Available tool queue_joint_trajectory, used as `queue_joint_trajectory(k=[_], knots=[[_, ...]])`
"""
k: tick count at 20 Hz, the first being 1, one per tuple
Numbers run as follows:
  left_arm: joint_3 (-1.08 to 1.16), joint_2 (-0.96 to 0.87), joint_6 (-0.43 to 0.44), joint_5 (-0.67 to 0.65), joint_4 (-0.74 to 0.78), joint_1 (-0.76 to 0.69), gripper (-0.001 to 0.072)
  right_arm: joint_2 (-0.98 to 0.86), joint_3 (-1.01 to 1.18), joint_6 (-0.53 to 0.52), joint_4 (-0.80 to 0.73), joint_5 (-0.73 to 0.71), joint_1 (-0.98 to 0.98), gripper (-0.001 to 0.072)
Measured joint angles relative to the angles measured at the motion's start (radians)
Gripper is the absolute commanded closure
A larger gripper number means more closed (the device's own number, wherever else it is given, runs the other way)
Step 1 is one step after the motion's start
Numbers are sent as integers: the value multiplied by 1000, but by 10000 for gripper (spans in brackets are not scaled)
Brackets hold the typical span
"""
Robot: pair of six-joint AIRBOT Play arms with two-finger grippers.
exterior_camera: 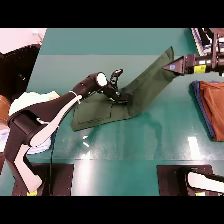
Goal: Fold the shirts.
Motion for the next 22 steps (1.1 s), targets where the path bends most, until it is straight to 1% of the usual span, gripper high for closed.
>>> queue_joint_trajectory(k=[4,7,9,11,14,15,16,17,18,20,21,22], knots=[[10,-15,-1,-11,2,-2,680,-25,95,22,13,0,103,697],[22,10,-3,-31,9,34,680,-56,158,26,24,2,182,697],[27,69,0,-61,39,80,679,-80,194,29,23,2,240,696],[29,160,3,-98,114,153,679,-109,227,29,24,-1,313,696],[31,330,6,-165,243,297,678,-175,268,30,26,-43,472,691],[32,386,7,-176,280,346,679,-207,285,29,26,-65,529,636],[32,442,7,-190,318,398,678,-245,309,22,23,-85,592,455],[31,494,8,-201,345,445,678,-282,338,17,16,-102,649,250],[32,538,9,-207,360,483,678,-322,374,10,-6,-116,706,194],[32,608,10,-221,390,553,679,-399,448,6,-91,-113,791,224],[32,632,10,-225,399,578,679,-429,485,20,-138,-96,820,283],[32,652,10,-229,403,597,678,-449,511,35,-184,-76,838,286]])
